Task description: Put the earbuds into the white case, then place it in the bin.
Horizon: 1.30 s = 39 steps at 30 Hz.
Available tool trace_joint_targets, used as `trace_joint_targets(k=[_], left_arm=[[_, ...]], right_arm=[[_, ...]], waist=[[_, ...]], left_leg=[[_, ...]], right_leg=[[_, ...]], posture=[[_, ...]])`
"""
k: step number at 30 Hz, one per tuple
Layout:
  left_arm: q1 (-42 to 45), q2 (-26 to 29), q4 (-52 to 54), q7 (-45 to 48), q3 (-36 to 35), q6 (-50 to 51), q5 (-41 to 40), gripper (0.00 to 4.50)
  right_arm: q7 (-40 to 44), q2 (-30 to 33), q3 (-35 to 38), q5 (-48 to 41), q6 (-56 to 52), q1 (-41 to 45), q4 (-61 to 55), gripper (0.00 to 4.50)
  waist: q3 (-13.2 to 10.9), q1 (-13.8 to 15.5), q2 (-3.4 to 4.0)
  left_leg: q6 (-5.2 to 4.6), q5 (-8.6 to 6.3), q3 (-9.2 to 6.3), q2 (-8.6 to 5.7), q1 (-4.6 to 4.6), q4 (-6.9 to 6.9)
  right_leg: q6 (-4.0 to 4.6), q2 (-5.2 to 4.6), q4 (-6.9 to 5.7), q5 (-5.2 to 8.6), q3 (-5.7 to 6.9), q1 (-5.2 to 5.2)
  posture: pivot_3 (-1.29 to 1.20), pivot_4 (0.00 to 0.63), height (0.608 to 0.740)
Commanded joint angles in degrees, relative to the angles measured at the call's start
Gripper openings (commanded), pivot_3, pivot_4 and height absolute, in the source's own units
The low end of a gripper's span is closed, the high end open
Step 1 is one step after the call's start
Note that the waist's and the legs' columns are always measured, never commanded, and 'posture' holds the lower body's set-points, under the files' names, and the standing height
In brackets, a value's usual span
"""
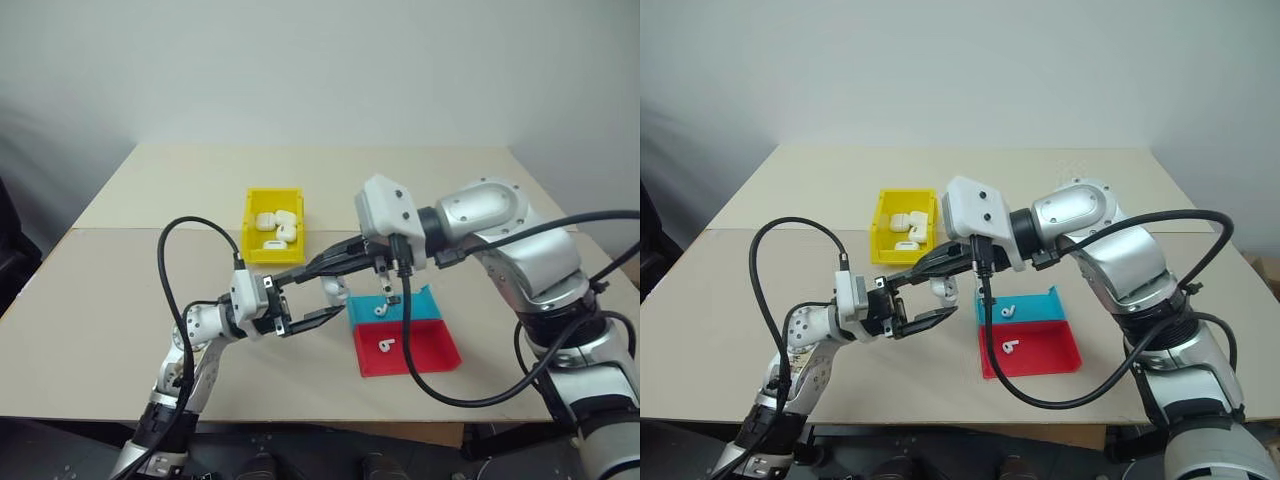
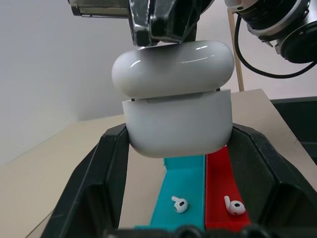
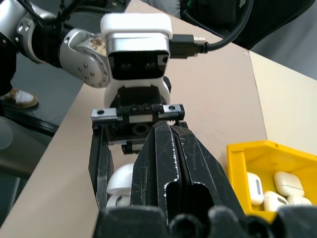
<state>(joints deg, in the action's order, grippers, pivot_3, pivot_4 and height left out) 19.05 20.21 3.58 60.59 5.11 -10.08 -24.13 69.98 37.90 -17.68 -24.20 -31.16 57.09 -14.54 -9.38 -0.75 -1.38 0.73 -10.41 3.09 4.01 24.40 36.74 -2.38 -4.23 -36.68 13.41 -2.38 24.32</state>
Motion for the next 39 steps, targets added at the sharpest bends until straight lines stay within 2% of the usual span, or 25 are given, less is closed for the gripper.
trace_joint_targets(k=[1,11,14,19,22,23,25,27,31,37,38,39], left_arm=[[-0.30,-0.03,4.42,-1.23,-1.66,-1.56,-1.28,2.72],[-1.77,-0.19,5.50,-3.19,-2.55,-1.36,-1.29,2.72],[-1.08,-1.36,3.69,-4.61,-3.20,-3.65,-0.12,2.72],[5.63,-3.81,-1.91,-18.78,-3.84,-8.86,15.05,2.72],[11.34,-7.48,-3.18,-32.36,-6.36,-1.00,19.62,2.72],[14.24,-7.77,-3.68,-36.89,-7.23,6.42,21.55,2.72],[18.03,-7.08,-5.74,-41.93,-7.91,13.99,24.75,2.72],[19.81,-5.80,-7.81,-43.76,-6.80,17.00,27.59,2.72],[25.40,-6.81,-15.55,-49.04,-7.64,28.20,28.53,2.72],[27.60,-6.40,-20.91,-48.70,-7.09,34.47,27.91,2.72],[27.79,-6.28,-21.74,-49.06,-6.65,34.99,28.51,3.44],[27.91,-6.22,-22.36,-49.52,-6.37,34.98,28.97,3.70]], right_arm=[[1.23,1.08,1.18,0.94,1.49,-1.00,-0.13,0.06],[0.50,0.46,6.70,-0.60,2.49,-1.31,0.83,0.06],[-3.06,-1.09,11.47,-2.45,1.86,-0.57,2.64,0.06],[-10.07,-2.68,17.31,-4.79,-1.68,-1.78,2.57,0.06],[-13.71,-2.25,18.99,-4.94,-3.70,-5.36,0.41,0.06],[-15.21,-1.96,19.44,-4.91,-4.59,-7.65,-0.95,0.06],[-18.26,-2.07,20.70,-5.91,-6.98,-11.45,-3.79,0.06],[-20.03,-2.19,21.26,-6.65,-8.53,-13.42,-5.70,0.06],[-22.08,-1.35,20.69,-6.60,-10.08,-16.22,-8.12,0.06],[-24.03,0.01,18.92,-5.88,-12.16,-16.74,-8.35,0.06],[-24.32,0.07,18.72,-5.83,-12.38,-16.69,-8.34,0.00],[-24.53,0.10,18.53,-5.78,-12.47,-16.65,-8.34,0.00]], waist=[[0.00,-0.08,0.00],[0.00,-0.03,0.00],[0.00,0.00,-0.01],[-0.01,0.31,-0.02],[-0.01,0.79,-0.04],[-0.01,0.92,-0.05],[-0.03,1.06,-0.07],[-0.03,0.64,-0.06],[-0.04,0.12,-0.08],[-0.07,-0.07,-0.13],[-0.07,-0.05,-0.13],[-0.07,-0.04,-0.13]], left_leg=[[0.00,0.00,0.00,0.00,-0.01,0.00],[0.00,0.00,0.01,0.00,-0.01,0.00],[0.00,0.00,0.01,0.00,-0.01,0.01],[0.00,0.00,-0.02,-0.02,-0.01,0.02],[0.00,0.00,-0.03,-0.04,0.01,0.06],[0.00,0.00,-0.01,-0.05,0.01,0.07],[0.00,0.00,-0.04,-0.07,0.02,0.07],[0.00,0.00,-0.03,-0.08,0.02,0.05],[0.00,0.00,-0.06,-0.08,0.00,0.00],[0.00,0.00,-0.08,-0.08,0.02,-0.01],[0.00,0.00,-0.08,-0.08,0.02,-0.03],[0.00,0.00,-0.08,-0.08,0.02,-0.03]], right_leg=[[0.00,0.00,0.00,0.00,0.00,0.00],[0.00,-0.01,0.00,0.00,0.00,-0.01],[0.00,-0.01,-0.01,-0.01,0.00,-0.02],[0.01,-0.01,0.00,-0.02,0.02,-0.05],[-0.04,-0.02,0.03,-0.05,0.02,-0.11],[-0.06,-0.04,0.06,-0.06,0.01,-0.12],[-0.09,-0.05,0.06,-0.05,0.03,-0.13],[-0.12,-0.04,0.03,-0.04,-0.01,-0.08],[-0.11,0.00,-0.01,-0.03,-0.01,-0.04],[-0.13,-0.01,0.01,-0.01,0.01,-0.04],[-0.12,-0.01,0.01,-0.01,0.01,-0.04],[-0.11,-0.01,0.01,-0.01,0.01,-0.04]], posture=[[0.00,0.150,0.740],[0.00,0.150,0.740],[0.00,0.150,0.740],[0.00,0.150,0.740],[0.00,0.150,0.740],[0.00,0.150,0.740],[0.00,0.150,0.740],[0.00,0.150,0.740],[0.00,0.150,0.740],[0.00,0.150,0.740],[0.00,0.150,0.740],[0.00,0.150,0.740]])
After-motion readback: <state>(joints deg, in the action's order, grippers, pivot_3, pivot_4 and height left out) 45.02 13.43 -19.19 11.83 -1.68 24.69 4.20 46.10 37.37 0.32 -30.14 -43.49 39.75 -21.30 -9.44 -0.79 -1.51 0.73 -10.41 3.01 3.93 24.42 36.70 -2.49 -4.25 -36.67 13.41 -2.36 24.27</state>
